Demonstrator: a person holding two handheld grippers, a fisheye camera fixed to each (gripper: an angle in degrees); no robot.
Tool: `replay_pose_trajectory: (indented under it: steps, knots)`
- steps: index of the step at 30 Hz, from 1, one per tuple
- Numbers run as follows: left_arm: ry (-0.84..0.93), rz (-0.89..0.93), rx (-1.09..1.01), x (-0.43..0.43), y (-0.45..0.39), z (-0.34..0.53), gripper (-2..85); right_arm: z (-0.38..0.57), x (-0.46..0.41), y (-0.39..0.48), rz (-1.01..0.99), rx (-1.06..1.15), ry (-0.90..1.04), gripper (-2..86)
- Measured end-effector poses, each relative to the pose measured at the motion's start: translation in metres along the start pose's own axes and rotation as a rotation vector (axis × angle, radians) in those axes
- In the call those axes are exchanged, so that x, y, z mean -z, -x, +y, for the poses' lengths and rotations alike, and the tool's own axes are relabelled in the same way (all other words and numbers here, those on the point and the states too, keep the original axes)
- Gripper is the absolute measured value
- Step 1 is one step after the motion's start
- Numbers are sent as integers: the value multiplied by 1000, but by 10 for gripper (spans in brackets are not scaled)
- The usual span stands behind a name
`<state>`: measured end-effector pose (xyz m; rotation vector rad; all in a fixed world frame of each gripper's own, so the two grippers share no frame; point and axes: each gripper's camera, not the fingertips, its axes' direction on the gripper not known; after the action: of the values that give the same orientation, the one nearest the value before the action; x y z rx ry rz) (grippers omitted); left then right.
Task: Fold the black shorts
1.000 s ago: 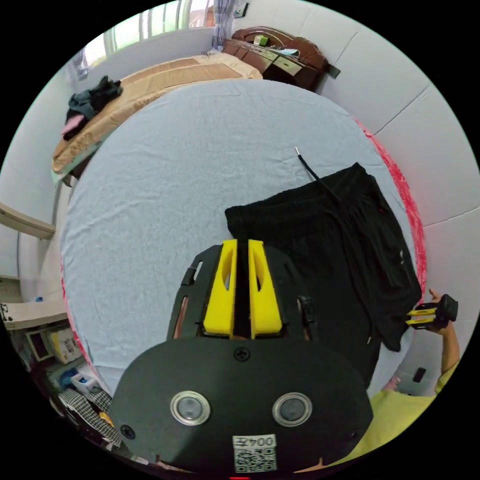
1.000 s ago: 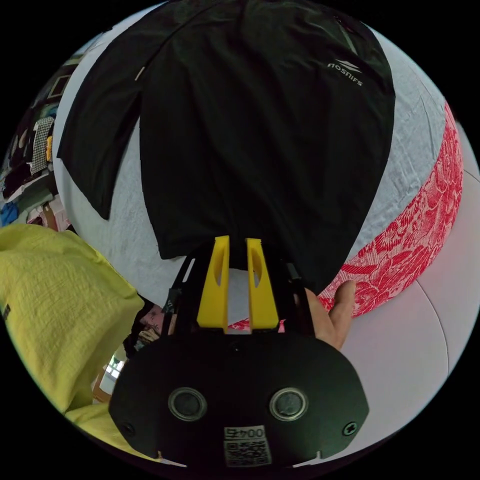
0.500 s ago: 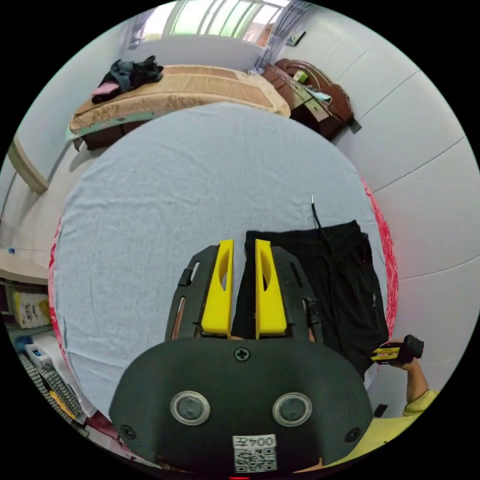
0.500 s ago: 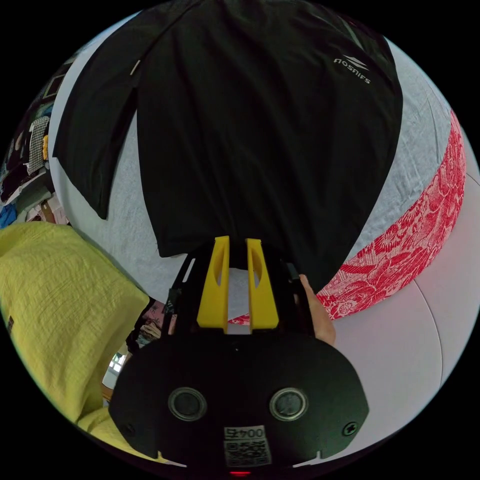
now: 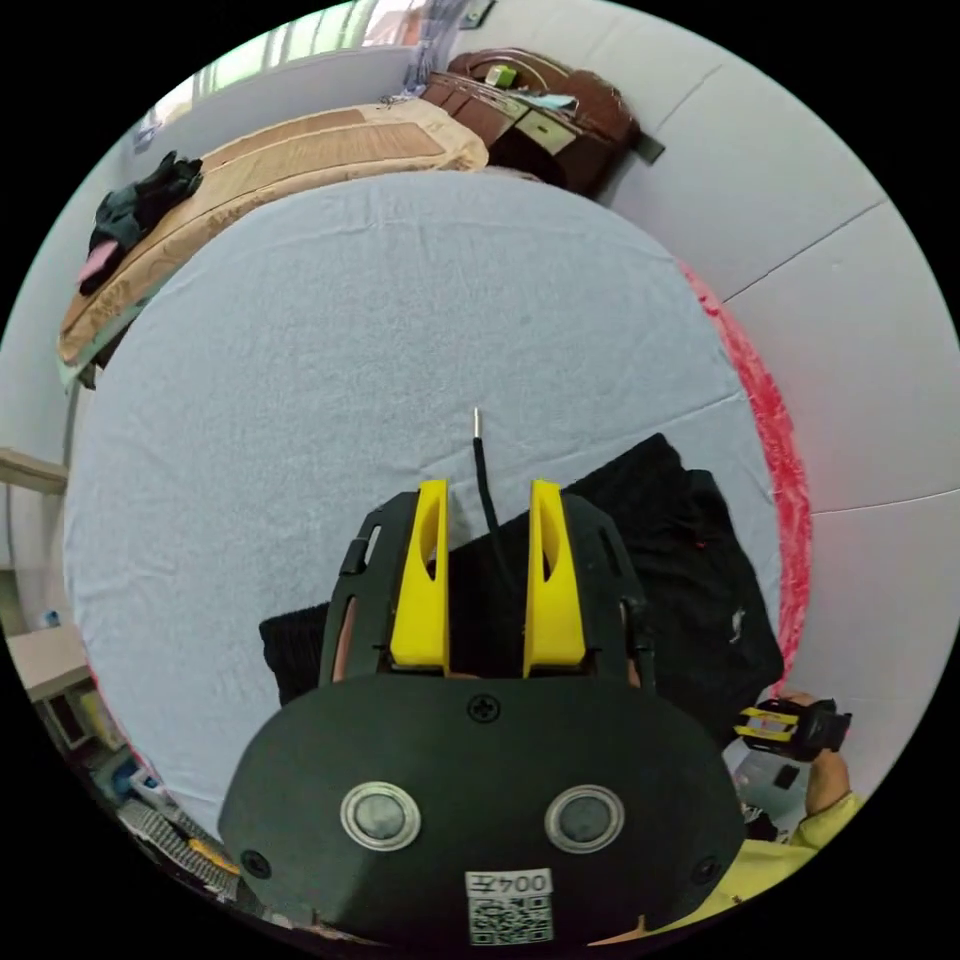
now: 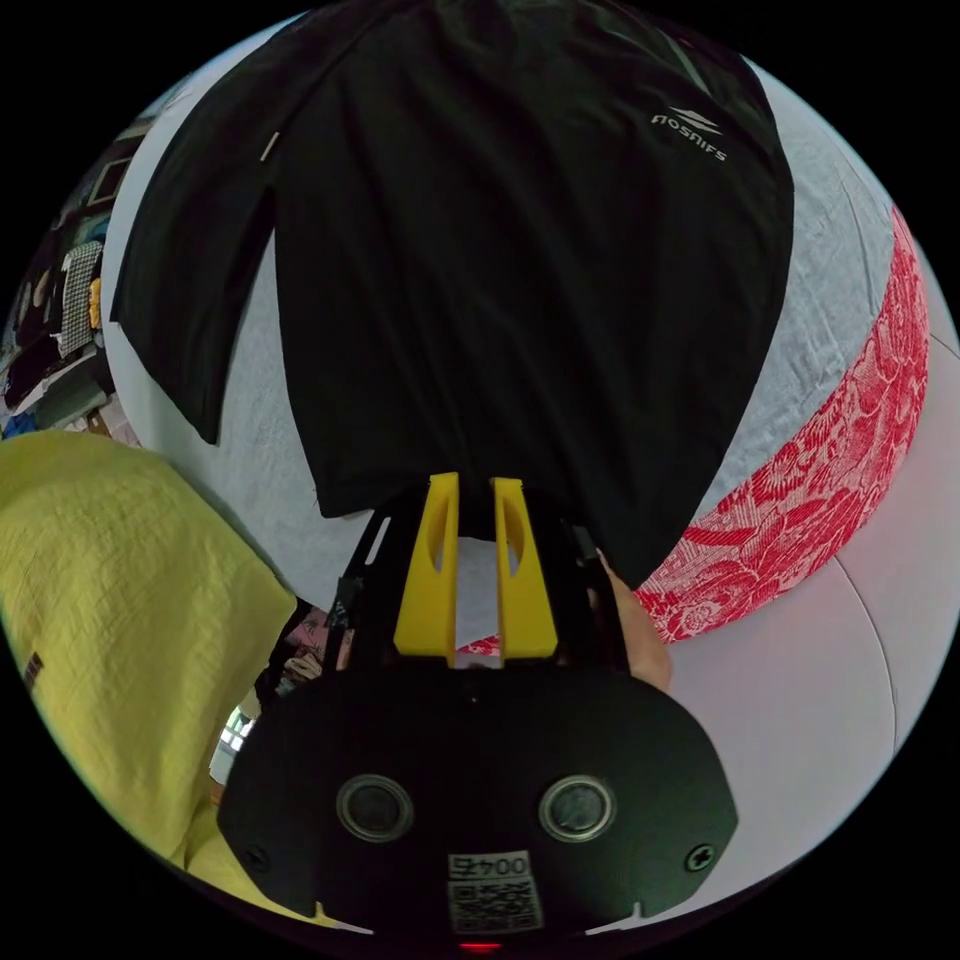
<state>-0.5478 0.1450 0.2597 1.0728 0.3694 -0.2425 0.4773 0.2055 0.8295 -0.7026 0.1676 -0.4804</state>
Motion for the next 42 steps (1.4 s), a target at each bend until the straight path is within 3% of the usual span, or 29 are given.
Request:
replay_pose_trajectory:
  steps: [5, 8, 15, 22, 28, 36, 42]
  knots:
    - [42, -198, -61, -19, -26, -5, 58, -1, 11, -1, 14, 21, 9, 64]
    - [30, -183, -51, -21, -30, 3, 27, 0, 18, -3, 13, 23, 6, 64]
    - [-416, -14, -128, 47, -52, 83, 12, 8, 34, -9, 5, 8, -23, 64]
    - [-586, -56, -476, 55, -109, 209, 18, 23, 55, -15, -9, -43, -78, 64]
    - [-517, -135, -594, 24, -128, 265, 22, 36, 73, -19, -15, -91, -116, 64]
    - [-355, -193, -336, 6, -60, 269, 9, 82, 92, -19, 0, -161, -305, 37]
    - [-247, -235, -171, -25, -5, 260, 3, 118, 131, -42, -122, -305, -524, 2]
